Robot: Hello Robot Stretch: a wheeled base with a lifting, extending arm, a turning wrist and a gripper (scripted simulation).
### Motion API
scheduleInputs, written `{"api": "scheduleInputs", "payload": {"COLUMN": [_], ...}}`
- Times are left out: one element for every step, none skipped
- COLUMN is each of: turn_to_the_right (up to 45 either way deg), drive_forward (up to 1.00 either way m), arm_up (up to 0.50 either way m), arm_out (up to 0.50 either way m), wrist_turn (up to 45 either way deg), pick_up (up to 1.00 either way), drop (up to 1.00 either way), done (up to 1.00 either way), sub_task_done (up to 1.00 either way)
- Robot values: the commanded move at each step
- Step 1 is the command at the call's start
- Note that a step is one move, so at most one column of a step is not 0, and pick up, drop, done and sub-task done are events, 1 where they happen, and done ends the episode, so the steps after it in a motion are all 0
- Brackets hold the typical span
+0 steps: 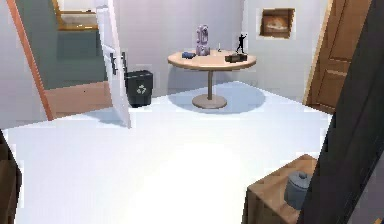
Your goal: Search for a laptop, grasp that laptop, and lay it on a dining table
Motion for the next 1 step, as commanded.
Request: {"api": "scheduleInputs", "payload": {"turn_to_the_right": [0.0], "drive_forward": [0.10], "arm_up": [0.00], "arm_out": [0.00], "wrist_turn": [0.0], "pick_up": [0.00], "drop": [0.00], "done": [0.00], "sub_task_done": [0.00]}}
